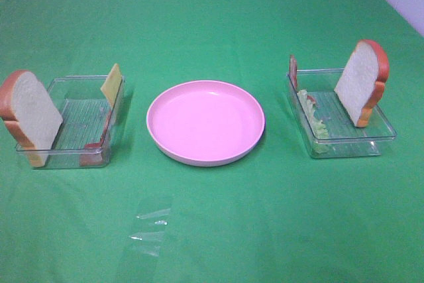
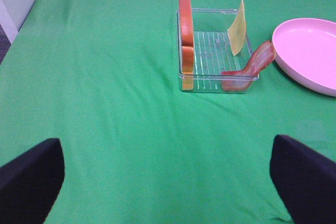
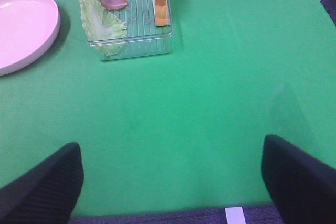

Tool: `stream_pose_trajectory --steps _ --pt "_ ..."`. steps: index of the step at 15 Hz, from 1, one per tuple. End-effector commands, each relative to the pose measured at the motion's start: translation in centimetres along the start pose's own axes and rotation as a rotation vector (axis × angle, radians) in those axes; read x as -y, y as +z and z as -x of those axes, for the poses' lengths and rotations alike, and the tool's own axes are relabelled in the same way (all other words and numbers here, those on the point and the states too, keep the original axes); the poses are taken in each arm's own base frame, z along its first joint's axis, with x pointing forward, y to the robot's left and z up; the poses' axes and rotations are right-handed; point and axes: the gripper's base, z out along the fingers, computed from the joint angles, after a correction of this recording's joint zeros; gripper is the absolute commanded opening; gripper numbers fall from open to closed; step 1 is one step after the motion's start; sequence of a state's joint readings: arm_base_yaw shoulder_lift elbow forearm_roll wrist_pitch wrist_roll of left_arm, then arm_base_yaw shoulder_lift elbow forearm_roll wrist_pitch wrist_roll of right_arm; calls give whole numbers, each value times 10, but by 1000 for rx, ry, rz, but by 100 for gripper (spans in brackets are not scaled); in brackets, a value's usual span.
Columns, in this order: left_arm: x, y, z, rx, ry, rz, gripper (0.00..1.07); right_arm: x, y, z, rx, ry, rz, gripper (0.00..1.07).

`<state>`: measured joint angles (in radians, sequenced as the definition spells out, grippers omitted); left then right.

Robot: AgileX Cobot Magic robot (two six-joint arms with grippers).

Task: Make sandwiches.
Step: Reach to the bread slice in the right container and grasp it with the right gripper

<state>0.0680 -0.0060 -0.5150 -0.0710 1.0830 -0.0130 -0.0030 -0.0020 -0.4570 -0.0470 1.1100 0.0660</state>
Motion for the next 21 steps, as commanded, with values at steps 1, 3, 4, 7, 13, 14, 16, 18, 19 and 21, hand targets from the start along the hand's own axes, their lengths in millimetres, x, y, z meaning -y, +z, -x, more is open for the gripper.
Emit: stream_pose_trajectory --steps 1,3,4,7,13,14,16,18,19,21 --pt "1 -2 0 23 -6 -8 98 0 -1 -2 11 -6 7 89" --pt "1 -2 0 23 -6 -8 98 0 -1 -2 11 -6 7 89" --pt "1 -2 0 23 -6 -8 98 0 -1 -2 11 -6 7 89" --pt "1 -2 0 23 -6 -8 98 0 -1 -2 11 -6 7 89" --pt "1 -2 0 23 -6 -8 98 0 -1 -2 11 -6 7 89" --pt "1 -2 0 23 -6 -8 98 0 -1 -2 11 -6 7 89" --pt "1 -2 0 23 -6 -8 98 -1 0 8 -20 -7 8 89" --pt "1 -2 0 23 -6 -8 98 -3 5 31 -123 -7 10 88" --pt "1 -2 0 23 -6 -8 98 -5 13 56 -211 -11 8 88" --pt "1 -2 0 23 -6 -8 98 -12 73 140 -471 -20 -5 88"
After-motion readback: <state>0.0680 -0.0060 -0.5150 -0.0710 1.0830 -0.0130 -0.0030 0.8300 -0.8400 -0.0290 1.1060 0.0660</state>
